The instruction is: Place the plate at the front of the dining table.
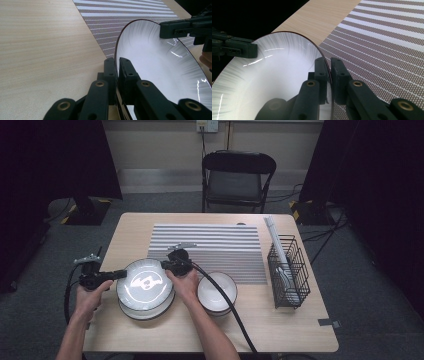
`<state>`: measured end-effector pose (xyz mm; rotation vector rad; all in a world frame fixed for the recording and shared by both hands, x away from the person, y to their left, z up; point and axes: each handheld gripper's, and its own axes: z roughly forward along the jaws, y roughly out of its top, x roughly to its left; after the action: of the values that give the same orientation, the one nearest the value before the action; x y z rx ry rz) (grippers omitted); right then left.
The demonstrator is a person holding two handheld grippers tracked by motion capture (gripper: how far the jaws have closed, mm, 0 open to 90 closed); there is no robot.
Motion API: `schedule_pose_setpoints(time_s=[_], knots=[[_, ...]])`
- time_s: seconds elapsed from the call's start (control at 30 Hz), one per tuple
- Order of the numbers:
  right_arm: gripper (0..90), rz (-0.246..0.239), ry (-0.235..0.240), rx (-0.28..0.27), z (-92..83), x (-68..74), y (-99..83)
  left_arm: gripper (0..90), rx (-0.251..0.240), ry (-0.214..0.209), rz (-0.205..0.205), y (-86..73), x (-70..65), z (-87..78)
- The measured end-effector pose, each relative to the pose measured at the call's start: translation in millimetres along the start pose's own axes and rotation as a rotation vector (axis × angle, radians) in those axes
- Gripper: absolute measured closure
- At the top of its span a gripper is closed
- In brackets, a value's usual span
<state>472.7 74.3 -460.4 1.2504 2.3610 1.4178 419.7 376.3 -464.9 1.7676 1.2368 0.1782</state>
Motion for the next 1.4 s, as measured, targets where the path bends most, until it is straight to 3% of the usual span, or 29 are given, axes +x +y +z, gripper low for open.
schedule_pose_setpoints(time_s=[0.67,0.9,0.93,1.03,1.23,1.4], knots=[[79.8,0.070,0.043,0.057,3.3,-3.9,-5.9,86.0,-0.006,0.014,0.012,1.1,-1.3,-0.3],[82.8,0.076,0.056,0.043,2.3,-5.6,-7.5,84.6,-0.019,-0.016,-0.017,-1.0,2.1,0.1],[83.1,0.070,0.053,0.038,1.7,-5.4,-7.6,81.8,0.004,-0.027,-0.034,-3.2,3.5,0.3],[83.1,0.075,0.055,0.037,1.5,-5.6,-7.8,81.6,0.016,-0.043,-0.019,-5.6,3.8,0.8],[83.9,0.085,0.054,0.025,0.7,-5.2,-6.7,86.0,-0.013,0.004,-0.002,0.4,-0.2,-1.6],[83.5,0.054,0.032,0.009,0.5,-3.7,-1.7,87.2,-0.038,0.018,0.002,4.1,-0.3,-1.2]])
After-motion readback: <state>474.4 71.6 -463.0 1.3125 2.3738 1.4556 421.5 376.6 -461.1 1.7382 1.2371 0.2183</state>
